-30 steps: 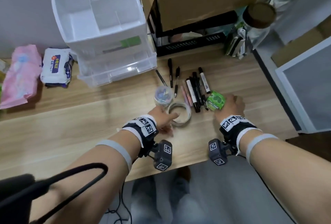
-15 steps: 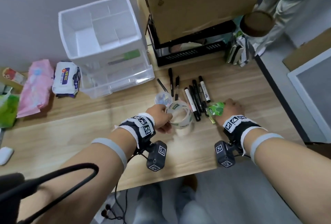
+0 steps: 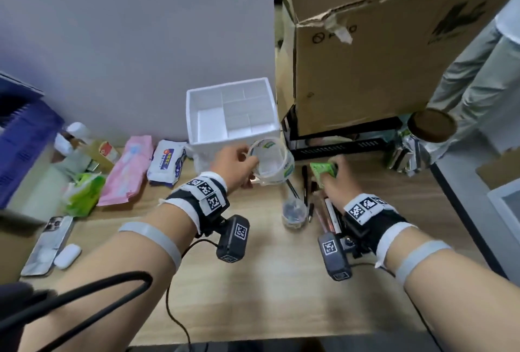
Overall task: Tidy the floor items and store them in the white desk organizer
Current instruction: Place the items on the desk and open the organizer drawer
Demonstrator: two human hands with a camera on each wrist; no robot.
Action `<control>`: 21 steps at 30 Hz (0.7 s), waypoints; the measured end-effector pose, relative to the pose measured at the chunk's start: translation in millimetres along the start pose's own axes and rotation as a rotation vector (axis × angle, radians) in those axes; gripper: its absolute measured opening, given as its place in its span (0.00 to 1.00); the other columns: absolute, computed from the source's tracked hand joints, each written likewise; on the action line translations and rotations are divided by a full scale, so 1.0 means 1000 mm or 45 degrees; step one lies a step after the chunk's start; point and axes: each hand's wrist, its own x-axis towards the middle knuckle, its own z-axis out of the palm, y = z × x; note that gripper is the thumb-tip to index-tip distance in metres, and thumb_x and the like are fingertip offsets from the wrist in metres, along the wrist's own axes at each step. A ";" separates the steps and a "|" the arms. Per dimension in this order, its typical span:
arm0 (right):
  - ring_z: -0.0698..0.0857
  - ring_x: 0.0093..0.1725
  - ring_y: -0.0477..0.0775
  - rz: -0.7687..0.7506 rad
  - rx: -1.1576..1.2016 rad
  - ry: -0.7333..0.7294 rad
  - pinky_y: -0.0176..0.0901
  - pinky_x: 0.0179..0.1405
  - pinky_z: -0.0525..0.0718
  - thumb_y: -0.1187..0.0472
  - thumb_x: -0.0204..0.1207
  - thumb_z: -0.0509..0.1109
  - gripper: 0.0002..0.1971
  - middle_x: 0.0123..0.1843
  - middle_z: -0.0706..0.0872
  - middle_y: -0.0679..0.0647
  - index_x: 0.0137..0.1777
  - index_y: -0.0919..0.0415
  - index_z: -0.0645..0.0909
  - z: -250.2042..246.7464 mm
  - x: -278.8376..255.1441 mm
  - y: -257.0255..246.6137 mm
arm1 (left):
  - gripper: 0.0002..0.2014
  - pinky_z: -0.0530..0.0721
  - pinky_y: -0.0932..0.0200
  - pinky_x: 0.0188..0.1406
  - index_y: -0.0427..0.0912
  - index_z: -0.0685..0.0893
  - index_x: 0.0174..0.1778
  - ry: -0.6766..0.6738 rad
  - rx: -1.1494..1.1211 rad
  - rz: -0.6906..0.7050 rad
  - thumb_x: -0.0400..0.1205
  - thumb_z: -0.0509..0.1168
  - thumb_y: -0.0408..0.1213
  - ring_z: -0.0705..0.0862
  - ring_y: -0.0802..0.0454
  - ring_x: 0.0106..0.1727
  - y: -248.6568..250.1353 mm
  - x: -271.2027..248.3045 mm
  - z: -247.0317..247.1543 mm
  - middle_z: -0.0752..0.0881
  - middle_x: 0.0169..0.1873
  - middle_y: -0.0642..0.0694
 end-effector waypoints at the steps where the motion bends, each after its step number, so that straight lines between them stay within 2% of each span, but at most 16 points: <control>1: 0.88 0.45 0.72 -0.041 0.055 -0.053 0.64 0.43 0.87 0.66 0.81 0.62 0.10 0.50 0.83 0.62 0.58 0.53 0.70 0.007 0.001 -0.011 | 0.10 0.92 0.41 0.38 0.43 0.86 0.55 0.052 0.051 -0.027 0.82 0.64 0.42 0.89 0.48 0.27 -0.003 0.005 -0.009 0.90 0.33 0.42; 3: 0.87 0.45 0.71 -0.133 0.056 -0.115 0.64 0.42 0.87 0.66 0.80 0.64 0.15 0.57 0.82 0.61 0.62 0.47 0.73 0.020 0.003 -0.028 | 0.09 0.93 0.41 0.36 0.39 0.86 0.51 0.108 0.112 -0.123 0.82 0.63 0.39 0.90 0.44 0.27 -0.007 0.008 -0.025 0.90 0.29 0.40; 4: 0.85 0.45 0.65 -0.174 0.048 -0.138 0.57 0.42 0.86 0.66 0.80 0.65 0.17 0.59 0.82 0.58 0.64 0.47 0.74 0.026 0.003 -0.034 | 0.09 0.93 0.42 0.34 0.36 0.86 0.48 0.119 0.128 -0.174 0.83 0.63 0.37 0.91 0.44 0.27 -0.011 0.009 -0.031 0.89 0.27 0.40; 6: 0.82 0.45 0.51 -0.211 -0.005 -0.136 0.42 0.42 0.79 0.68 0.81 0.65 0.18 0.60 0.82 0.53 0.68 0.53 0.76 0.036 0.005 -0.041 | 0.11 0.93 0.44 0.34 0.33 0.86 0.41 0.129 0.133 -0.254 0.83 0.63 0.37 0.91 0.44 0.27 -0.017 0.010 -0.039 0.89 0.24 0.40; 7: 0.81 0.43 0.48 -0.195 -0.041 -0.109 0.40 0.40 0.77 0.67 0.81 0.65 0.18 0.60 0.82 0.52 0.69 0.55 0.76 0.041 0.006 -0.043 | 0.12 0.93 0.44 0.35 0.33 0.86 0.39 0.129 0.124 -0.282 0.83 0.63 0.37 0.92 0.43 0.28 -0.023 0.013 -0.041 0.89 0.24 0.40; 11: 0.80 0.40 0.45 -0.053 -0.050 0.002 0.41 0.39 0.74 0.65 0.80 0.65 0.15 0.56 0.82 0.53 0.67 0.56 0.76 0.055 0.005 -0.040 | 0.17 0.93 0.44 0.39 0.33 0.88 0.37 0.079 0.010 -0.411 0.84 0.65 0.43 0.93 0.43 0.31 -0.039 0.025 -0.045 0.91 0.25 0.39; 13: 0.81 0.34 0.49 0.039 0.041 0.007 0.43 0.33 0.81 0.64 0.80 0.64 0.15 0.51 0.83 0.55 0.66 0.55 0.75 0.062 0.005 -0.034 | 0.20 0.93 0.44 0.42 0.35 0.89 0.37 0.090 0.019 -0.396 0.83 0.64 0.48 0.93 0.44 0.32 -0.049 0.033 -0.048 0.91 0.26 0.41; 14: 0.81 0.32 0.52 0.089 0.101 0.013 0.49 0.33 0.85 0.65 0.79 0.64 0.15 0.48 0.83 0.55 0.65 0.55 0.76 0.065 0.005 -0.032 | 0.20 0.93 0.45 0.44 0.36 0.89 0.37 0.098 0.012 -0.392 0.83 0.64 0.49 0.93 0.44 0.33 -0.052 0.036 -0.050 0.91 0.26 0.41; 15: 0.81 0.31 0.52 0.135 0.163 0.031 0.55 0.37 0.88 0.66 0.79 0.64 0.15 0.45 0.83 0.54 0.65 0.55 0.76 0.069 0.005 -0.030 | 0.18 0.92 0.44 0.46 0.36 0.88 0.38 0.104 -0.011 -0.393 0.82 0.65 0.48 0.93 0.44 0.34 -0.055 0.039 -0.050 0.91 0.26 0.40; 17: 0.81 0.31 0.51 0.214 0.277 0.072 0.58 0.42 0.89 0.67 0.78 0.64 0.15 0.43 0.82 0.53 0.63 0.53 0.78 0.075 0.005 -0.027 | 0.15 0.93 0.42 0.44 0.35 0.85 0.39 0.107 -0.073 -0.399 0.83 0.65 0.44 0.93 0.42 0.35 -0.054 0.042 -0.049 0.92 0.29 0.37; 19: 0.81 0.33 0.51 0.255 0.362 0.068 0.56 0.43 0.89 0.65 0.78 0.65 0.16 0.47 0.83 0.54 0.63 0.49 0.79 0.078 0.004 -0.025 | 0.12 0.93 0.40 0.40 0.31 0.83 0.42 0.126 -0.124 -0.397 0.84 0.65 0.38 0.93 0.40 0.33 -0.049 0.043 -0.046 0.92 0.33 0.32; 21: 0.82 0.36 0.51 0.265 0.415 0.049 0.55 0.43 0.89 0.64 0.78 0.66 0.16 0.52 0.84 0.54 0.63 0.47 0.79 0.081 0.002 -0.024 | 0.11 0.93 0.41 0.39 0.28 0.83 0.49 0.140 -0.155 -0.380 0.84 0.66 0.36 0.93 0.41 0.32 -0.048 0.045 -0.044 0.92 0.36 0.32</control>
